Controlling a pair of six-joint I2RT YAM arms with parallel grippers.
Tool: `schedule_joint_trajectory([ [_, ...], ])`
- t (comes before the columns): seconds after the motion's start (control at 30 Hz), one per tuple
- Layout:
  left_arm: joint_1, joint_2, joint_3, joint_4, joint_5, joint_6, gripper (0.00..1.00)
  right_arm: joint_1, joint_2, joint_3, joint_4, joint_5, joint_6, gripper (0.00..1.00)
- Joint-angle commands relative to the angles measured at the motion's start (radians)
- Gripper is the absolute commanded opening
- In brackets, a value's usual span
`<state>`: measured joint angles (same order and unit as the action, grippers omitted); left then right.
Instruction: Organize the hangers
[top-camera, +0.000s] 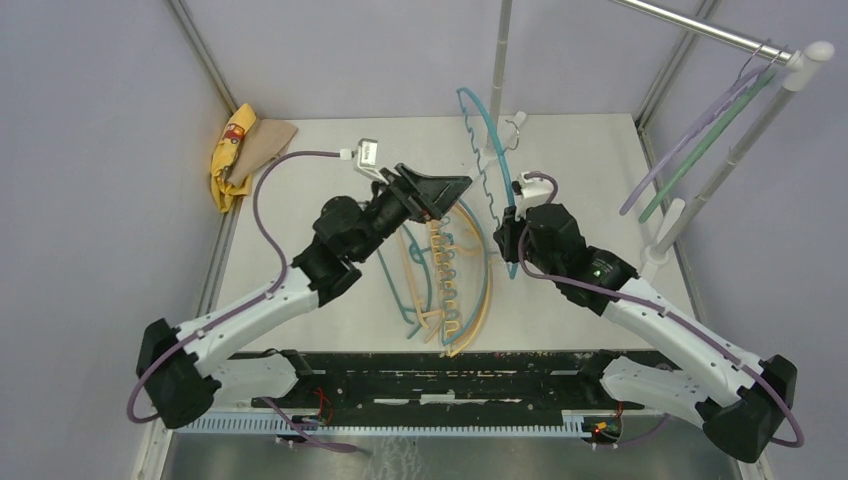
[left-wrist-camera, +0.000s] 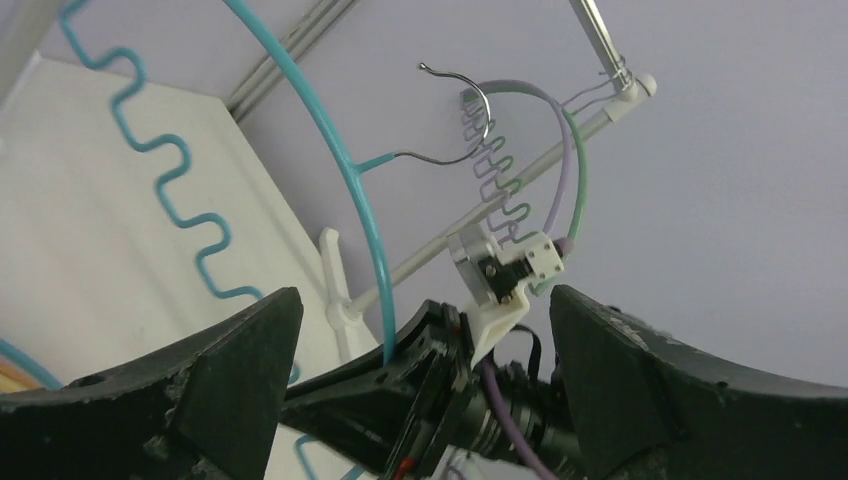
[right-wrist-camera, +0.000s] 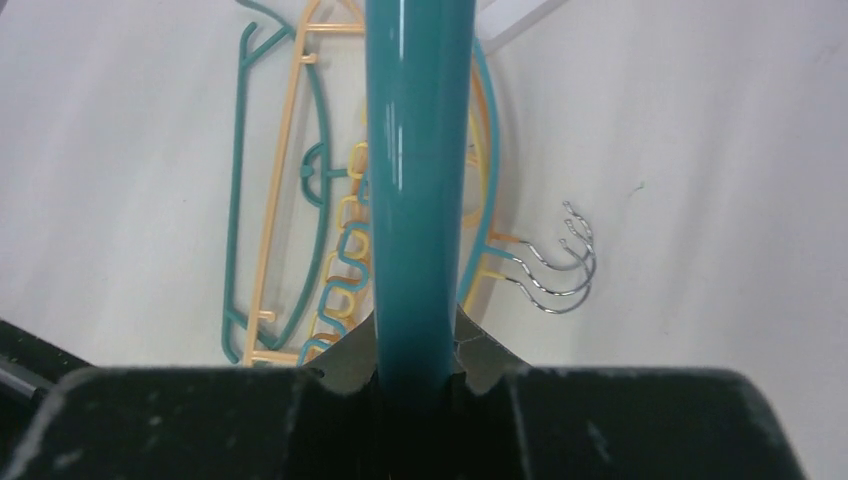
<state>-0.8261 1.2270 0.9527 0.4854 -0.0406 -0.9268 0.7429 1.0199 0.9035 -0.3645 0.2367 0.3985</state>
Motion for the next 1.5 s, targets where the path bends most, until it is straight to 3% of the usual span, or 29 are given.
schedule_joint_trajectory([
  [0.0,-0.001,-0.166,-0.089,-0.085,0.029,0.259,0.99,-0.002,-0.077,0.070,-0.042,0.123,-0.016,0.01],
  [0.2,-0.002,-0.243,-0.188,-0.213,0.023,0.318,0.99,-0.003,-0.063,0.236,-0.141,0.284,-0.005,0.01],
  [0.43,-0.002,-0.273,-0.226,-0.264,0.019,0.332,0.99,-0.002,0.074,0.504,-0.284,0.506,0.021,0.01],
  [0.73,-0.001,-0.354,-0.247,-0.330,-0.009,0.365,0.99,-0.013,0.175,0.627,-0.334,0.600,0.016,0.01],
  [1.47,-0.002,-0.468,-0.288,-0.426,-0.073,0.389,0.99,-0.445,0.299,0.749,-0.341,0.256,0.052,0.01],
])
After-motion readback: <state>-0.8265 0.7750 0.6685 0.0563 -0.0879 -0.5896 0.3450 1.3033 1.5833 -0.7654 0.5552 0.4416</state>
